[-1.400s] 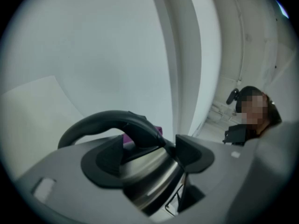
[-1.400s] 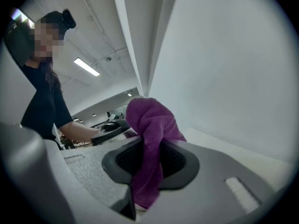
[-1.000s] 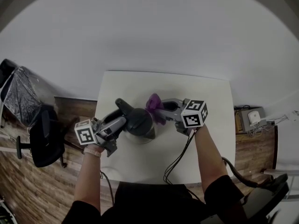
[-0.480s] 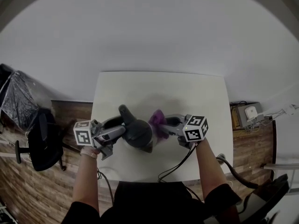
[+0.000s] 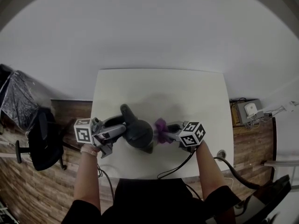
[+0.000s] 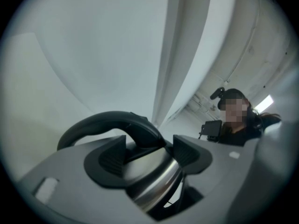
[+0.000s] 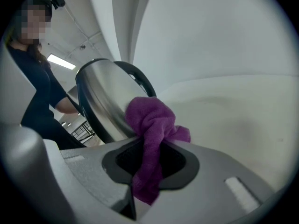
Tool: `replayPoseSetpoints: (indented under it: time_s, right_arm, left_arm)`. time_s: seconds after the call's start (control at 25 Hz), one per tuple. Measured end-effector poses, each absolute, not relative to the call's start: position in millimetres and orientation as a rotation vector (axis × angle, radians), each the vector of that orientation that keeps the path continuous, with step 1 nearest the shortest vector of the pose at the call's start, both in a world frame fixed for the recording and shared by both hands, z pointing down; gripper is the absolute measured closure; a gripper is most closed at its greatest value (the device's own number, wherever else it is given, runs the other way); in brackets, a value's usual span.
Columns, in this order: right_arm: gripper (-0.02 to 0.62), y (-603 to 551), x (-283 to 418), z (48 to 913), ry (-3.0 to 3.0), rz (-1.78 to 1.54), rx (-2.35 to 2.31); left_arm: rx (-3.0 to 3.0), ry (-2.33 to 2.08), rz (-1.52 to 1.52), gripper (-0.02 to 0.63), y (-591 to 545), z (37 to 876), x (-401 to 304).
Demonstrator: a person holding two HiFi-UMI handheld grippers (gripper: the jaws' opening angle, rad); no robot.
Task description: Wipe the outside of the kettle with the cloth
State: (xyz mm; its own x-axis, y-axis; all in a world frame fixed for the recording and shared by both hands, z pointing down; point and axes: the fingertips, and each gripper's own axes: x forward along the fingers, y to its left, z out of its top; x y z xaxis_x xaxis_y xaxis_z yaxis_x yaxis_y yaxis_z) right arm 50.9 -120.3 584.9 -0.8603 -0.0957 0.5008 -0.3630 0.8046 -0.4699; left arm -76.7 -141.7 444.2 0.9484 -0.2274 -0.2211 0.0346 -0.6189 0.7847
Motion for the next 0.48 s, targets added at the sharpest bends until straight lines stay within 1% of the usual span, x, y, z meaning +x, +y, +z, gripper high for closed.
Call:
replayPoseSetpoints:
  time_s: [0.28, 0.48]
  right_arm:
    - [0.509, -118.1, 52.0, 594.5, -2.417, 0.694, 0.345]
    - [0.508, -121.2, 51.4, 599.9, -2.252, 0.484, 0.305]
  left_arm:
    - [2.217, -0.151, -0.378, 0.302, -142.3, 443.9, -76.5]
    - [2.216, -0.151, -0.379, 0.302, -143.3, 444.5, -76.4]
